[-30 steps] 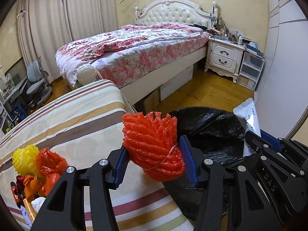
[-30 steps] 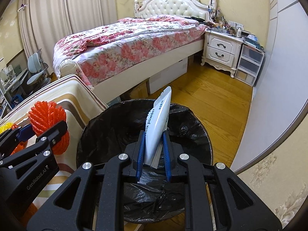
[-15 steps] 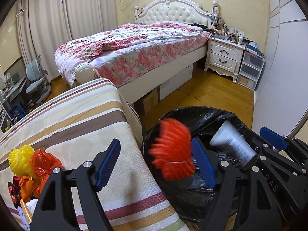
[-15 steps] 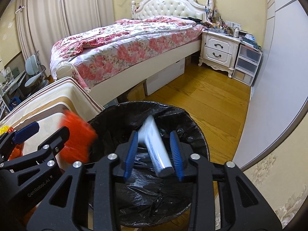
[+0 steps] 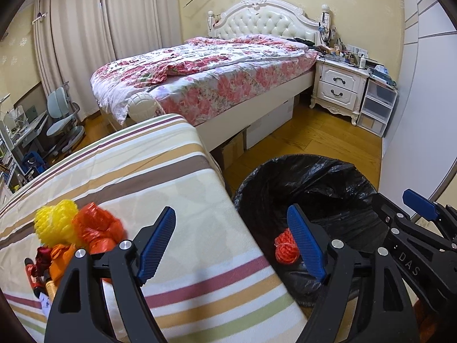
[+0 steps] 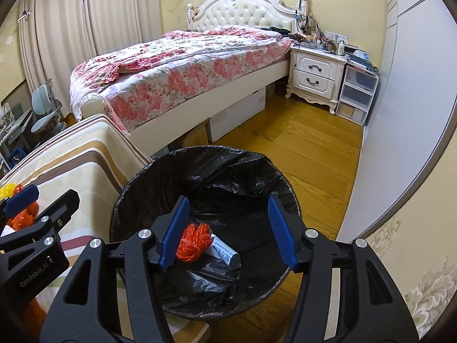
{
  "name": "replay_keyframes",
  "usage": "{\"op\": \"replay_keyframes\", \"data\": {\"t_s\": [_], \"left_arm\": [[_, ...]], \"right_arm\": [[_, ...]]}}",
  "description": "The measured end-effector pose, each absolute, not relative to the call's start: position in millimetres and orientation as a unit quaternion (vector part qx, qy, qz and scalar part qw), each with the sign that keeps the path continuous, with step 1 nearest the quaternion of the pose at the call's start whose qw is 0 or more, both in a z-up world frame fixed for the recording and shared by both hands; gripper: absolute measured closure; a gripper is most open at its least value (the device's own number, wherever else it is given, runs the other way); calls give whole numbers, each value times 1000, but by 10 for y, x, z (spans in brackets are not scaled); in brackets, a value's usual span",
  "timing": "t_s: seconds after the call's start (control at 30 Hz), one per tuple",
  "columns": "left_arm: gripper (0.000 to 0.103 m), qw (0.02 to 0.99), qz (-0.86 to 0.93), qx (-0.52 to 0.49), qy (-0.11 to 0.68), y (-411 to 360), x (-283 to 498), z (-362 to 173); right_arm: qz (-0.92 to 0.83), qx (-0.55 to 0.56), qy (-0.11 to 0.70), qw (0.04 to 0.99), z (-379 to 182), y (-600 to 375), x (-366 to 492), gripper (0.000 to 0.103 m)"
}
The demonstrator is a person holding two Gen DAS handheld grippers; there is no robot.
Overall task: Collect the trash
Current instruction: 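Move both open grippers back over the clutter on the bed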
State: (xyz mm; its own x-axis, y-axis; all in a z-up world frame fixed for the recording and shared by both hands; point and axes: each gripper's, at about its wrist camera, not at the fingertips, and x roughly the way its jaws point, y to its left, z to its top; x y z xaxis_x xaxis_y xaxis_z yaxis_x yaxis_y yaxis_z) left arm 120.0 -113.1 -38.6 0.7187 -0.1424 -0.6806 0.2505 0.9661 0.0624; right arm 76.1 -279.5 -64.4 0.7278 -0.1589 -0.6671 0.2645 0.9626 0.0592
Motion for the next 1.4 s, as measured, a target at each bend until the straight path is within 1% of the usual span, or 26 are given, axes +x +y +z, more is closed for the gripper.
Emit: {"op": "replay_keyframes", "data": {"t_s": [0.53, 0.8, 1.07, 1.4], "left_arm": [[25, 929, -28, 64, 364, -225, 532, -322], [25, 929, 21, 39, 366, 246, 296, -352], [25, 916, 69, 10, 395, 751, 336, -521], [25, 905, 83, -18, 418, 1098, 246, -608]], "right_arm": [[-47, 67, 358, 930, -588, -2086, 200, 44], [-6, 53, 358, 932, -582, -1686, 0, 44], [24, 39, 361, 932, -585, -1379, -12, 43], [41, 35, 373, 926, -666, -1215, 20, 43]]}}
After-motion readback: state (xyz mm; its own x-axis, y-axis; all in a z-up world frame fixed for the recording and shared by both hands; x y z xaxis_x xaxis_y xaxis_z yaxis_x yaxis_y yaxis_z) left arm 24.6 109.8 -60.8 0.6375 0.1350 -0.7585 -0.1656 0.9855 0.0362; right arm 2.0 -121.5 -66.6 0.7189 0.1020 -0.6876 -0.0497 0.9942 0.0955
